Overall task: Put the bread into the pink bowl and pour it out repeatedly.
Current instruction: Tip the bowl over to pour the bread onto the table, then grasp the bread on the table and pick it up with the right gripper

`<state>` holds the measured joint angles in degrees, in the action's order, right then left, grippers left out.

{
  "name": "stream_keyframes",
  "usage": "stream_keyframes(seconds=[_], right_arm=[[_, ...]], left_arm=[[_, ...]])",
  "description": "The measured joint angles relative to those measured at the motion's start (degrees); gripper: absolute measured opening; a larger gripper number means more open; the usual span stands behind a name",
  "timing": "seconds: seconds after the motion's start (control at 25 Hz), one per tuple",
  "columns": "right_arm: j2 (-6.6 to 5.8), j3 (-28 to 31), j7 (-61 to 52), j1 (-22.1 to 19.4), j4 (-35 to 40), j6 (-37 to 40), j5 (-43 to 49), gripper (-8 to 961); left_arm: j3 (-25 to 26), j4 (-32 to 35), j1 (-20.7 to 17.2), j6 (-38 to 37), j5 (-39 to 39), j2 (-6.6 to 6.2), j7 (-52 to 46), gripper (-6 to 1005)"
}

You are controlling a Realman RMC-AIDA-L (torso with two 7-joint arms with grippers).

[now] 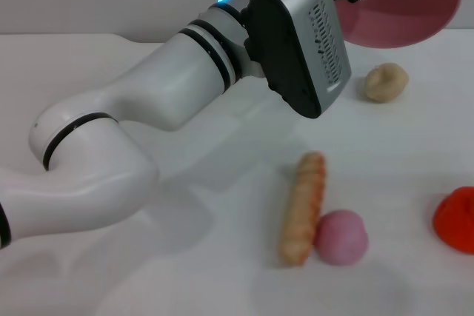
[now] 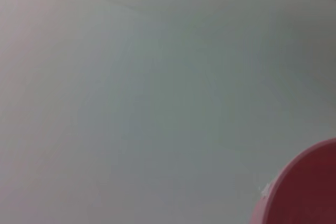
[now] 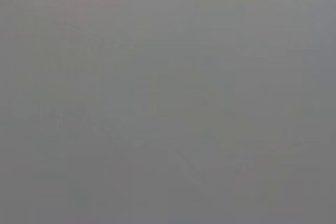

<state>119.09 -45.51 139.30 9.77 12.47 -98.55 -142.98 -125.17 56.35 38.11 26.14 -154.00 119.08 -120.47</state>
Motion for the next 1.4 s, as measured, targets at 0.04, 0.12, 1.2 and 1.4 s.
stream_keyframes(seconds=[0.04,0.12,1.2,1.4], right_arm=[[0.0,0.0,0.0,0.0,-0.02,0.0,0.0,673],[0.0,0.0,0.0,-0.01,-0.03,0.0,0.0,673],[-0.24,-0.09,0.2,2.84,-2.25,10.26,1.51,672],[-0.51,-0.09,0.09,5.17,-1.55,17.37,4.31,671]], left_arm=[[-0.02,-0.01,0.01,0.0,0.02,0.0,0.02,44],[-0.02,-0.01,0.01,0.0,0.02,0.0,0.02,44],[36.57,-3.51,19.46,-72.84,25.27,-0.64,1.34,44],[45.4,-3.58,20.83,-87.08,24.68,-1.12,1.48,44]])
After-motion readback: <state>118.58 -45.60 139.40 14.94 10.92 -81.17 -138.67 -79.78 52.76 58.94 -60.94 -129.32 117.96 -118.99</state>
